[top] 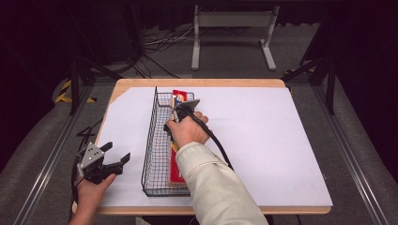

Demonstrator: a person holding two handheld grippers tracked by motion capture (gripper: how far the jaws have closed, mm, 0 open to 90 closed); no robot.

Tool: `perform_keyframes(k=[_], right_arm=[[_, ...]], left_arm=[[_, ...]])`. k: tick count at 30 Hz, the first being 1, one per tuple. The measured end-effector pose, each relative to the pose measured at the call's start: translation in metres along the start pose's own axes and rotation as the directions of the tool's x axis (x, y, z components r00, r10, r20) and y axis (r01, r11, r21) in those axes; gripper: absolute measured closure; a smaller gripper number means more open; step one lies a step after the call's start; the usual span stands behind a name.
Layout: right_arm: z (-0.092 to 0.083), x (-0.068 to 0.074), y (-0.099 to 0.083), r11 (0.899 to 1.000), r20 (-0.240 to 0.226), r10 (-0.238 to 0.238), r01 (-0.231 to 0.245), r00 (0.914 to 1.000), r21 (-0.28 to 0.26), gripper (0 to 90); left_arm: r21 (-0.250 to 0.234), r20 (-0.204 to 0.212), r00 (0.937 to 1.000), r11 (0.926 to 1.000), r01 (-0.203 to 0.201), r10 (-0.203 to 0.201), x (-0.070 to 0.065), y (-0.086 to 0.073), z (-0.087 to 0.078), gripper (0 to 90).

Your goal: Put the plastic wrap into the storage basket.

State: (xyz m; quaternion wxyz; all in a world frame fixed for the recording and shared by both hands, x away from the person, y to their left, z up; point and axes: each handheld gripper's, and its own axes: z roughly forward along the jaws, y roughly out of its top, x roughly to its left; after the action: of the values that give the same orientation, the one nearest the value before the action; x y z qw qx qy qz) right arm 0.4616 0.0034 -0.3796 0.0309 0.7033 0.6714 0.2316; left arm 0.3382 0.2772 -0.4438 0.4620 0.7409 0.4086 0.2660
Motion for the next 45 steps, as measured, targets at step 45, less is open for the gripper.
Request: perform_keyframes(k=[45], right_arm=[[0.022, 0.014, -0.013, 0.998, 0.078, -0.008, 0.003, 0.9969, 0.065, 33.8]], left_arm=[[0.004, 0.006, 1.0, 1.0, -0.004, 0.003, -0.001, 0.0, 0.002, 19.3]])
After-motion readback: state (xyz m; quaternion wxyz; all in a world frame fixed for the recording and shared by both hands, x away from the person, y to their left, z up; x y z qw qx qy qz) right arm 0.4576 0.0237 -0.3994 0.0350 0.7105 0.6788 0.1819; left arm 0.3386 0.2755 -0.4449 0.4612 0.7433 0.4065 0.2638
